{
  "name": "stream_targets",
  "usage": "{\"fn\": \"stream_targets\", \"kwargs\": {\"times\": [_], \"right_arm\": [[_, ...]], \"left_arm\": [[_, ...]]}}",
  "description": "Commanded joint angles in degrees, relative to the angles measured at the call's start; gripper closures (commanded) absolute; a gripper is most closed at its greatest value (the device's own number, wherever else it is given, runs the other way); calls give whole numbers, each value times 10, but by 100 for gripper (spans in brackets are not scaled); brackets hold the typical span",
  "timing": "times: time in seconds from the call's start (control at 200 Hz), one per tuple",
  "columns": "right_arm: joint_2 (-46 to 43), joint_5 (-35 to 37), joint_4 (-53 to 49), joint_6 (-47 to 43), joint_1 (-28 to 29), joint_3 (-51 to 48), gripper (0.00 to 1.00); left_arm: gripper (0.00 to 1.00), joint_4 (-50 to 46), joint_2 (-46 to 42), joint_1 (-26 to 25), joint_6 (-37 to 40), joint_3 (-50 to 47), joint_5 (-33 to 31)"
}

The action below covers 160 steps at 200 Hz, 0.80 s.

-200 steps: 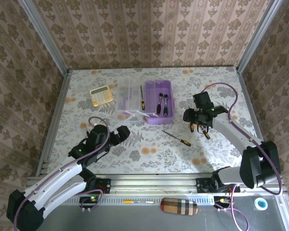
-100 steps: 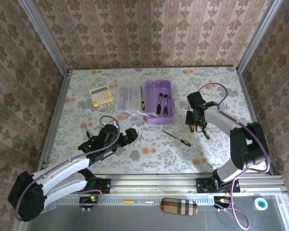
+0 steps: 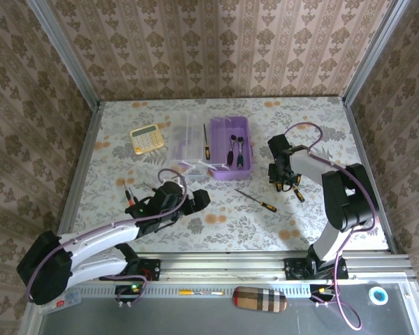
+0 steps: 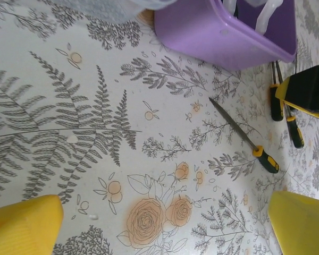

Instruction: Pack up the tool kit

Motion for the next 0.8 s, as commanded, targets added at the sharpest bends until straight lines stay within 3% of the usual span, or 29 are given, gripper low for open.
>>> {"fn": "stream_targets", "kwargs": {"times": [0.0,0.37,0.795], "right_arm": [[11,9,-5,0,-5,14,65],[11,-13,5,-2,-6,10,78],[-24,-39,21,-4,-6,-2,80]], "left_arm": [[0,32,21,-9,-4,30,3],[0,21,11,-11,-1,29,-6],[0,-5,-31,-10,2,17,-31]]}}
